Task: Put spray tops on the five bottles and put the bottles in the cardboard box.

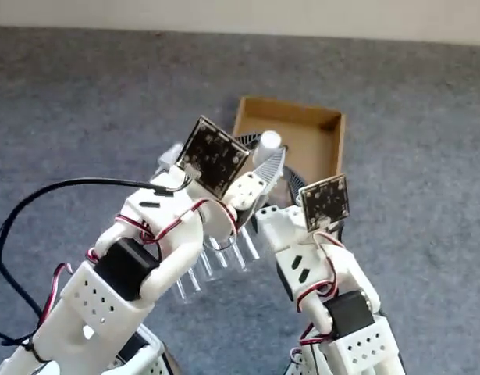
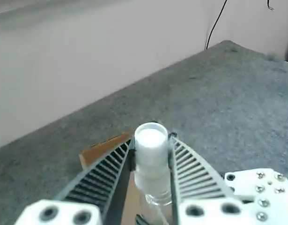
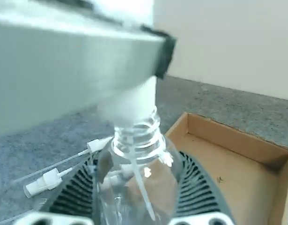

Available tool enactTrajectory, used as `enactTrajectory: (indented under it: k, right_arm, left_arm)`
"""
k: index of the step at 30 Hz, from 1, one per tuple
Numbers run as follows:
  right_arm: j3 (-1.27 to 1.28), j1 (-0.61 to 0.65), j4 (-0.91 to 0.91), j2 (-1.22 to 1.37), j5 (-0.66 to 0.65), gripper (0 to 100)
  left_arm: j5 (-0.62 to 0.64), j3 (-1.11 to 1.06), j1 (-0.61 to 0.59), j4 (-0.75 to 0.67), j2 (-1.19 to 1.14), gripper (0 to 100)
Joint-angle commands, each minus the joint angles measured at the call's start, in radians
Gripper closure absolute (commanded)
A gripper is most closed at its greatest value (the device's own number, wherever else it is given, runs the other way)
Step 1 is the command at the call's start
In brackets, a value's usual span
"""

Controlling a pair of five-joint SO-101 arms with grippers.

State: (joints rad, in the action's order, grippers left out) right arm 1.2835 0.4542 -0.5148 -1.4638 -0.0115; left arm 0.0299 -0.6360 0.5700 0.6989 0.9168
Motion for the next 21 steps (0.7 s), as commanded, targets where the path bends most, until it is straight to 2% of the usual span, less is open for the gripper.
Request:
enactTrajectory:
  k: [1, 15, 21]
  right_arm:
    - [-0.022, -0.019, -0.002, -0.012, 0.011, 99.4]
    - [-0.013, -0.019, -0.002, -0.012, 0.009, 99.4]
    - [-0.013, -0.019, -0.002, -0.012, 0.009, 99.4]
  left_arm:
    - [0.008, -0.002, 0.010, -0.015, 0.013, 87]
    - [0.000, 0.277, 0.002, 0.117, 0.005, 86]
    - [-0.006, 0.199, -0.068, 0.129, 0.004, 87]
